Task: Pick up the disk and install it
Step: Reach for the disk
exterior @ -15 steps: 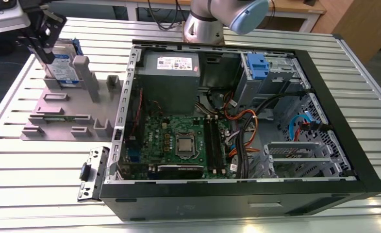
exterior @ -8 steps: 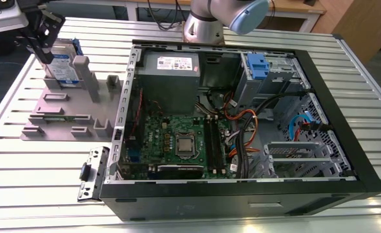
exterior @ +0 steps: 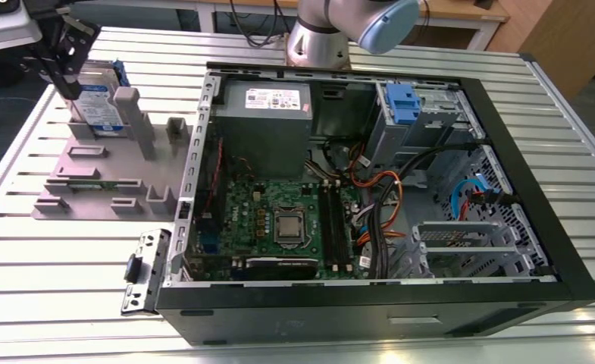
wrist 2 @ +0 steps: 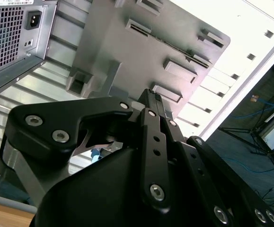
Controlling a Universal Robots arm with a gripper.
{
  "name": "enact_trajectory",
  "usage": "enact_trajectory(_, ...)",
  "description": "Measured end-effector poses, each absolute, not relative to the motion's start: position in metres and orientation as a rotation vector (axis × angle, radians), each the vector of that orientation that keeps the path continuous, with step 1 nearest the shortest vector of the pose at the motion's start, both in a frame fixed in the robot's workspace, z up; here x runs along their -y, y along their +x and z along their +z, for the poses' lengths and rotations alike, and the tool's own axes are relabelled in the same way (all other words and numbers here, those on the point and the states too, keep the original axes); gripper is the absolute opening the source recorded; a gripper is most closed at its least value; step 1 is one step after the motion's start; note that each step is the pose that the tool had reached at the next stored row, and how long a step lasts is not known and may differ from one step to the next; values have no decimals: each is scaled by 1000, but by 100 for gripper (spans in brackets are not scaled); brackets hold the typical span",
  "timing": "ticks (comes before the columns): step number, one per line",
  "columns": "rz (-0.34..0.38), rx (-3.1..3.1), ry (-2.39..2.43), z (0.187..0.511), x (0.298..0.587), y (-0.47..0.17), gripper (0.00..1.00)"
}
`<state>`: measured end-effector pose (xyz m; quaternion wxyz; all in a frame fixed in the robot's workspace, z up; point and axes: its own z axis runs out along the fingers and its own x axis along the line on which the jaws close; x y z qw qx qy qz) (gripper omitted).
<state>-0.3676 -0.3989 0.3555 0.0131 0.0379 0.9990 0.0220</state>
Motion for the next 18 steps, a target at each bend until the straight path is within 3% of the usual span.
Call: enact_trajectory(18,68,-3113,118,356,399,-374,10)
